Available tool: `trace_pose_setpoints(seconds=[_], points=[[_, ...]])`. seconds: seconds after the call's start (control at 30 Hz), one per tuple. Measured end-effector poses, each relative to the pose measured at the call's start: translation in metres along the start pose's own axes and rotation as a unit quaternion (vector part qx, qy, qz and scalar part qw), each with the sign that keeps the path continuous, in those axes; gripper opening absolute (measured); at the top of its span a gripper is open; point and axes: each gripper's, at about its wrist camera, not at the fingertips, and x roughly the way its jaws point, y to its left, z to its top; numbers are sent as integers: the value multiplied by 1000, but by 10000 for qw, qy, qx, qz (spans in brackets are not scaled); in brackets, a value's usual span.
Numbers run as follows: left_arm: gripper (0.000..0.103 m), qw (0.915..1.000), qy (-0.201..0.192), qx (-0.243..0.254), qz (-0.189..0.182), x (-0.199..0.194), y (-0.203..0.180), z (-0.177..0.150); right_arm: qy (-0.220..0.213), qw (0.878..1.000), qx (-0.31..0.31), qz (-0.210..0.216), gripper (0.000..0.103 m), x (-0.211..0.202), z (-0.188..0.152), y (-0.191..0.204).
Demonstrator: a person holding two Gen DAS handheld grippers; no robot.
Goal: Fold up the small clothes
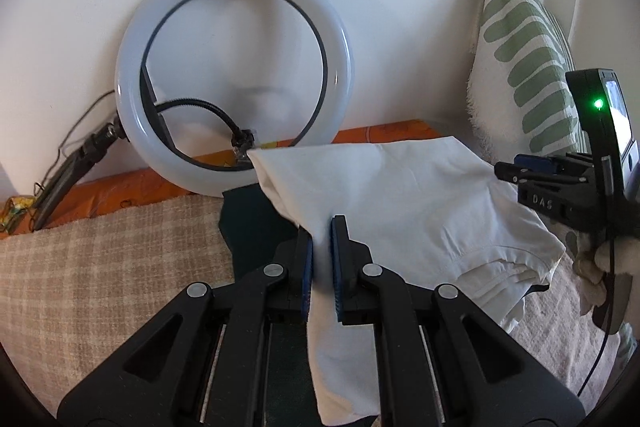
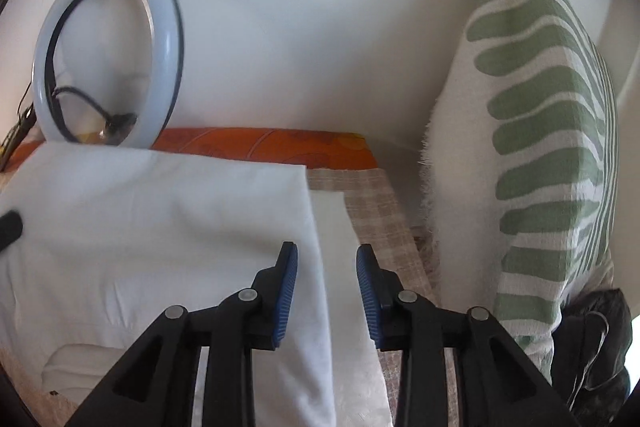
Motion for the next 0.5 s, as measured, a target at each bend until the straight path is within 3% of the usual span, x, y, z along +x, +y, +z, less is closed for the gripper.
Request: trace_pose_setpoints(seconds=[0.23,0.5], points=[[6,9999,-102,-15,48,-20,3,4,-127,9999,11,29,31,-20,2,0],[6,9994,-333,62,14,-70,3,7,-379,9992,110,113,31,-71,5,9]])
